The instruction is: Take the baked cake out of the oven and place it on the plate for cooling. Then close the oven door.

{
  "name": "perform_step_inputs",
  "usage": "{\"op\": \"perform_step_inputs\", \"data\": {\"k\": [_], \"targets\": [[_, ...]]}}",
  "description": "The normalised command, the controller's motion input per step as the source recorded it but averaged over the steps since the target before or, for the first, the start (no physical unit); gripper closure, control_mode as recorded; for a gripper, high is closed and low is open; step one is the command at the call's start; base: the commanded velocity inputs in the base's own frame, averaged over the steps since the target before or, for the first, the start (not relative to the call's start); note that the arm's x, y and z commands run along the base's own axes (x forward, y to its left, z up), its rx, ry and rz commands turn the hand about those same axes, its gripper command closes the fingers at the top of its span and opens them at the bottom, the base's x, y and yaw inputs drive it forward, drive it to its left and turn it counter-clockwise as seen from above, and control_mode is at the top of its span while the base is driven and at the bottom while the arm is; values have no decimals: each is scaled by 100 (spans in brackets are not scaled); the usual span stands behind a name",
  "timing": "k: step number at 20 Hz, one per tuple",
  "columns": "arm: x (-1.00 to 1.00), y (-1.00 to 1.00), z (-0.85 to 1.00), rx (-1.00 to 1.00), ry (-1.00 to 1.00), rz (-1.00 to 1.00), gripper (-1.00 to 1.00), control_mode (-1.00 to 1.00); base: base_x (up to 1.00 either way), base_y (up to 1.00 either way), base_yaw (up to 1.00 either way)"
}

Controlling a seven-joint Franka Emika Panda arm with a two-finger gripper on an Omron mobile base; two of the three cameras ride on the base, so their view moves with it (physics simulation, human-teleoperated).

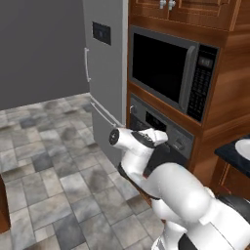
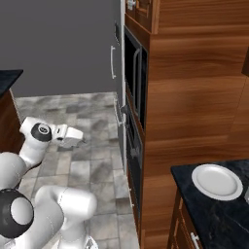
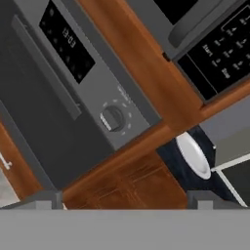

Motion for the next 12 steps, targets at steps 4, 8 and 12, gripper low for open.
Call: {"op": "perform_step_inputs", "data": {"k": [4,8,12], "targets": [[33,-1,-36,-7,12,0,-100,-100,0,0,0],[31,-9,-27,-6,12,0,-100,-100,0,0,0],[31,-18,-18,-4,11,0,-100,-100,0,0,0]]}}
